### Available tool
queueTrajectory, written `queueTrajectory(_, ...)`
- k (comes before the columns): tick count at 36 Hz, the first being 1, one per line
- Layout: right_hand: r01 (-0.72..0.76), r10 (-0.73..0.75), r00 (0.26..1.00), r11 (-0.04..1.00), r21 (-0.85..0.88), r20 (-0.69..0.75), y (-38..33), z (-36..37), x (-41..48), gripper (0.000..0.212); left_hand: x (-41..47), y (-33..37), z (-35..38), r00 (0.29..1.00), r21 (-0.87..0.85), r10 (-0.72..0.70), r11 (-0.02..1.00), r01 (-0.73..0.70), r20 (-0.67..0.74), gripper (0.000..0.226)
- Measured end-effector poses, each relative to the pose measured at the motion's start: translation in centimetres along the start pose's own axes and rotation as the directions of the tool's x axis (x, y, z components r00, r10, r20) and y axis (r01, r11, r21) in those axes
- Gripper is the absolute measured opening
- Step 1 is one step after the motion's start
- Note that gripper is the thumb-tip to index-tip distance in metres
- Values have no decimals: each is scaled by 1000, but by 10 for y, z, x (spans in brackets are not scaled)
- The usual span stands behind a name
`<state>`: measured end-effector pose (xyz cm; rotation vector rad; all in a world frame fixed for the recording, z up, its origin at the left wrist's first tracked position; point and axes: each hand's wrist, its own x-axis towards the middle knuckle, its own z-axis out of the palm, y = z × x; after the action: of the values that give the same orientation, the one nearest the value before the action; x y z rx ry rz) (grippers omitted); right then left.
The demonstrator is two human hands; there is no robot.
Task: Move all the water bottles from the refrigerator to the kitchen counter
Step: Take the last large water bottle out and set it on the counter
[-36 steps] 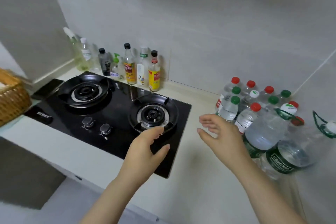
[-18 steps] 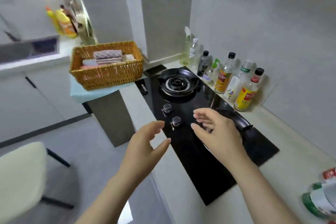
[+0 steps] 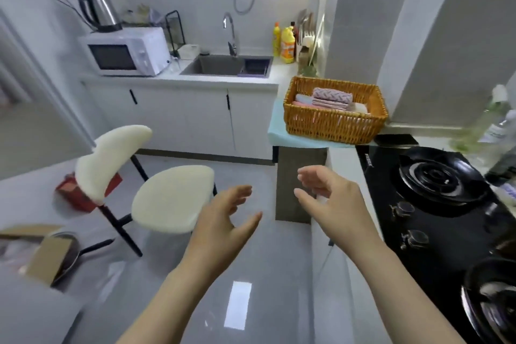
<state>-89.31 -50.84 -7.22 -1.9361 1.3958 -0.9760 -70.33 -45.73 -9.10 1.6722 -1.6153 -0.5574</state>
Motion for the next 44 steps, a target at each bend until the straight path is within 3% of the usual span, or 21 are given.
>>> queueTrajectory(10,236,-234,951,972,14,204,-81,104,35,36,-24,-65,-100,948,-48,-170,985,163,-268,40)
queueTrajectory(20,375,-423,829,906,197,366,-139,182,62,28,-57,-98,-160,815,-99,-315,946,307,-486,40)
queueTrajectory(24,430,-510,738,860,275,442,-162,213,72,28,-69,-106,-174,722,-116,-379,914,388,-579,40)
queueTrajectory(31,529,-691,505,721,448,517,-208,252,83,27,-93,-99,-198,482,-136,-401,859,494,-779,38)
queueTrajectory(39,552,-836,261,540,636,483,-259,278,74,27,-131,-77,-211,215,-191,-383,781,595,-898,42)
queueTrajectory(44,521,-887,177,452,724,427,-294,277,57,29,-152,-51,-230,133,-164,-316,755,635,-939,44)
